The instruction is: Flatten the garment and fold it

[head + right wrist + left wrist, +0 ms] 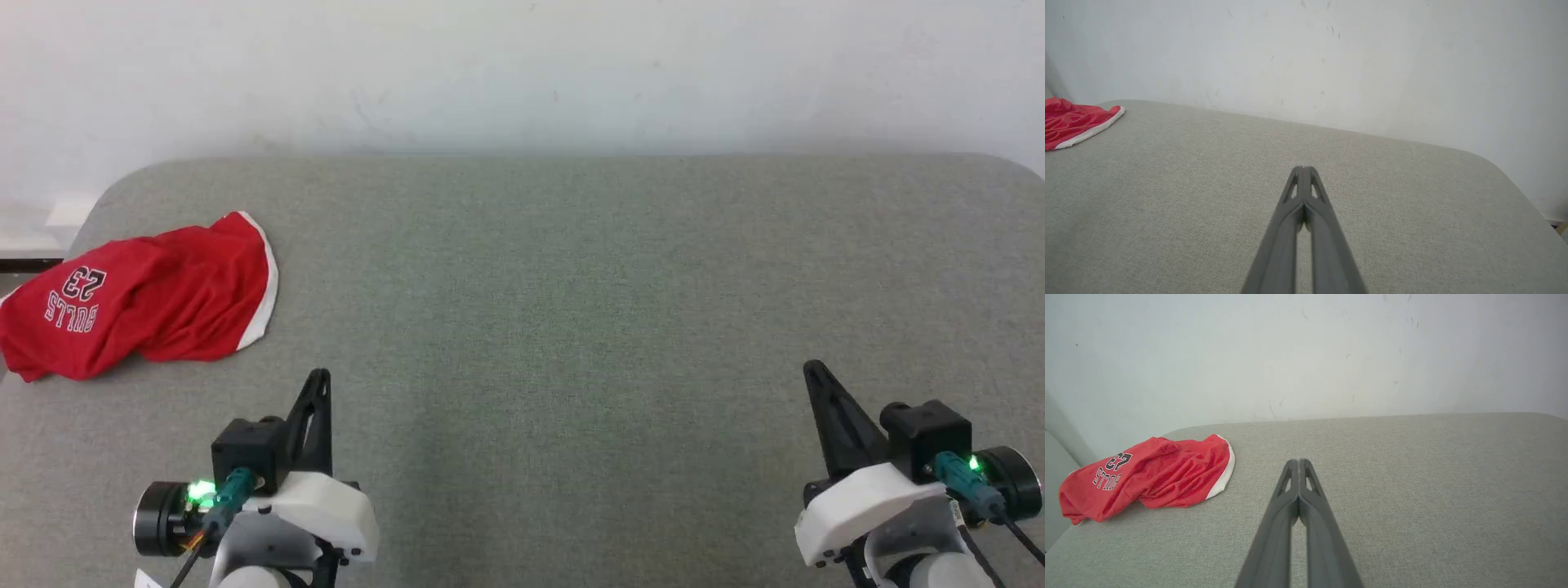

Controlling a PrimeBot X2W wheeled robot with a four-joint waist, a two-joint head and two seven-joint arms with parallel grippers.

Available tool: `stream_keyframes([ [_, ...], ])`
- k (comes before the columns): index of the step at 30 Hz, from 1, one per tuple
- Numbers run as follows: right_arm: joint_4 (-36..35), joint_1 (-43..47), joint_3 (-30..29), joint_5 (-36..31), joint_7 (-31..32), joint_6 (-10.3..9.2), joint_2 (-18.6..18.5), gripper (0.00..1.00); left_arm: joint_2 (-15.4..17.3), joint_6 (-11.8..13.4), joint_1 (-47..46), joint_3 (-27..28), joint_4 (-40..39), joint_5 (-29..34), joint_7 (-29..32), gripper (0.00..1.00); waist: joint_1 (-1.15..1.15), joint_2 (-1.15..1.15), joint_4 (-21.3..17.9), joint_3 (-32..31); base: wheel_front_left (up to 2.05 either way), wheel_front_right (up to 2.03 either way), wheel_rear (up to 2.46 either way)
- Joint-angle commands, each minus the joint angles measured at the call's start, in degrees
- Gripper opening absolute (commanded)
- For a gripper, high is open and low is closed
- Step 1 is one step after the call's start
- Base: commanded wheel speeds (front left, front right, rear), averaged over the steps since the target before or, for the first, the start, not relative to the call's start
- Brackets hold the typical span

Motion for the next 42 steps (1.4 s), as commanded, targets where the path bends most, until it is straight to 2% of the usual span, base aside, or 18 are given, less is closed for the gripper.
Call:
stream_keyframes([
  [1, -0.4, -0.8, 0.0, -0.4, 0.0, -0.11, 0.2, 0.0, -0.1, 0.4, 0.3, 0.2, -0.3, 0.4, 0.0, 0.0, 0.0, 0.01, 0.0, 0.0, 0.0, 0.0, 0.0],
  [21, -0.4, -0.8, 0.0, -0.4, 0.0, -0.11, 0.2, 0.0, -0.1, 0.4, 0.3, 0.2, -0.3, 0.4, 0.0, 0.0, 0.0, 0.01, 0.0, 0.0, 0.0, 0.0, 0.0],
  [22, 0.0, 0.0, 0.0, 0.0, 0.0, 0.0, 0.0, 1.0, 0.0, 0.0, 0.0, 0.0, 0.0, 0.0, 0.0, 1.0, 0.0, 0.0, 0.0, 0.0, 0.0, 0.0, 0.0],
  [33, 0.5, -0.2, -0.5, 0.3, -0.9, 0.0, 0.0, 1.0, 0.0, 0.5, -0.7, -0.9, 1.1, -0.6, -1.0, 1.0, 0.0, 0.0, 0.5, 0.1, 0.0, 0.0, 0.0],
  [42, 1.0, -0.5, -0.8, 0.4, -2.0, -0.01, 0.0, 1.0, 0.1, 1.1, -1.4, -1.4, 2.4, -1.3, -2.1, 1.0, 0.0, 0.0, 2.4, 0.1, 0.0, 0.0, 0.0],
])
